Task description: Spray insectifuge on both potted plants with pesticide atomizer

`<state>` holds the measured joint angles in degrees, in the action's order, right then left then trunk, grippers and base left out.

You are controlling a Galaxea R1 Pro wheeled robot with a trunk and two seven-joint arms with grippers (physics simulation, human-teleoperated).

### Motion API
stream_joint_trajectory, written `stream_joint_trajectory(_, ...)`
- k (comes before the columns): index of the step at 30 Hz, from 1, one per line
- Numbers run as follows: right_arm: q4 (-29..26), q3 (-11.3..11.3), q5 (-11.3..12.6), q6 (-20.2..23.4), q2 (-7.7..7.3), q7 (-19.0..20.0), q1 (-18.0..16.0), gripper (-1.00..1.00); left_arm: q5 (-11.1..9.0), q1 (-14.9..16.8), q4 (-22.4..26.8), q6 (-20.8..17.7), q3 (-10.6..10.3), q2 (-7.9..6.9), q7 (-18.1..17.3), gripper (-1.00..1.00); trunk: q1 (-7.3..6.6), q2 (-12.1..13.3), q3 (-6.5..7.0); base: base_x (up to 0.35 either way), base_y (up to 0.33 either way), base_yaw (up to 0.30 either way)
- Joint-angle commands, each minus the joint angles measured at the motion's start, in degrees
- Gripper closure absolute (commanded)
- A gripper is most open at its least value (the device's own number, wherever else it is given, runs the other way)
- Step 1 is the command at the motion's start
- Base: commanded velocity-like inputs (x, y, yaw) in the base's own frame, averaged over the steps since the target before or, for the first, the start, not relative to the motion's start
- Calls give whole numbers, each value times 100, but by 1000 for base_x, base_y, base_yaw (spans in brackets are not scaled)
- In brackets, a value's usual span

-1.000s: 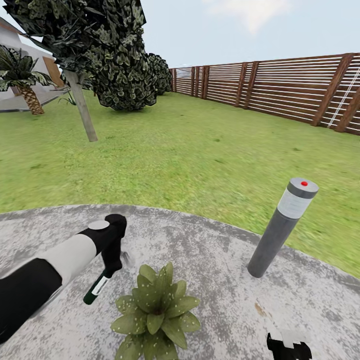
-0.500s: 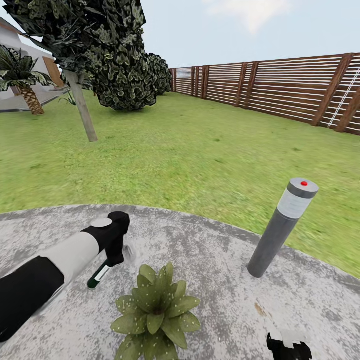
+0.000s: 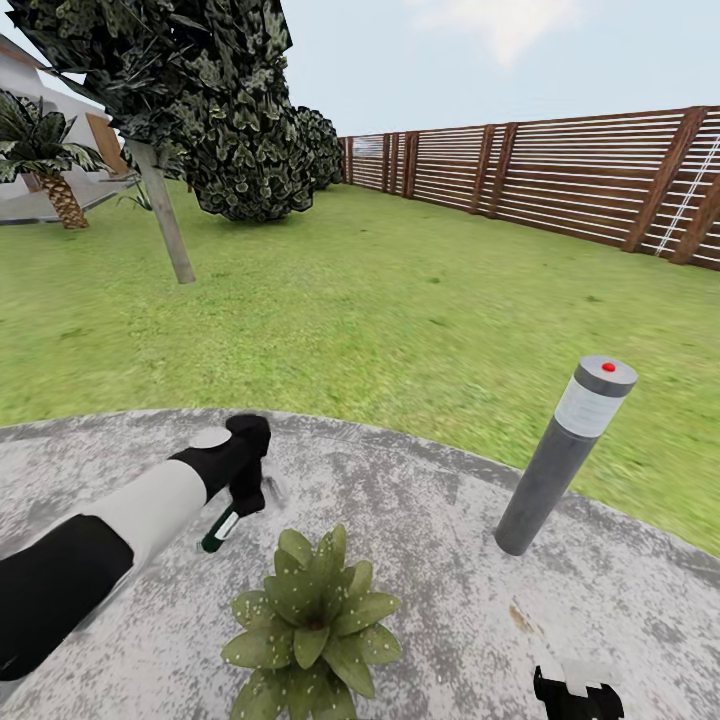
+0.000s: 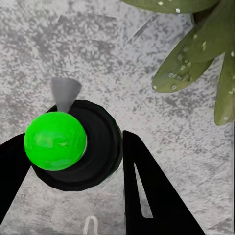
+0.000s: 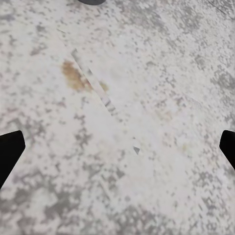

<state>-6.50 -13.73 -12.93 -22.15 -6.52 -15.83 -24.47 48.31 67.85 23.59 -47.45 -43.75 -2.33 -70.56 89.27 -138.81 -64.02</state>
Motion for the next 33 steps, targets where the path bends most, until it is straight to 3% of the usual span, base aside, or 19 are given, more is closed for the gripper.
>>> stream_joint_trajectory(1, 8, -42, -60, -18, 1, -17, -5, -100, 46, -1, 19, -45, 33, -37, -49, 100, -1, -2, -5, 0, 0, 0)
stream_joint_trajectory(9, 9, -42, -60, -18, 1, -17, -5, -100, 61, -48, 2, -36, 81, -562, -45, 100, -1, -2, -5, 0, 0, 0)
stream_joint_trajectory(11, 9, -42, -60, -18, 1, -17, -5, -100, 63, -67, 3, -36, 79, -602, -42, 100, -1, -2, -5, 0, 0, 0)
stream_joint_trajectory(17, 9, -42, -60, -18, 1, -17, -5, -100, 34, -136, 42, -36, 66, -515, -37, 100, -1, -2, -5, 0, 0, 0)
stream_joint_trajectory(20, 9, -42, -60, -18, 1, -17, -5, -100, 25, -179, 224, -42, 83, -362, -68, 100, -1, -2, -5, 0, 0, 0)
stream_joint_trajectory(23, 9, -42, -60, -18, 1, -17, -5, -100, 22, -184, 381, -51, 284, -194, -94, 100, -1, -2, -5, 0, 0, 0)
stream_joint_trajectory(25, 9, -42, -60, -18, 1, -17, -5, -100, 19, -184, 394, -58, 456, -166, -106, 100, -1, -2, -5, 0, 0, 0)
stream_joint_trajectory(29, 9, -42, -60, -18, 1, -17, -5, -100, 15, -188, 339, -11, 588, -212, -397, 100, -1, -2, -5, 0, 0, 0)
stream_joint_trajectory(33, 9, -42, -60, -18, 1, -17, -5, -100, 82, -198, 313, 32, 562, -432, -962, 100, -1, -2, -5, 0, 0, 0)
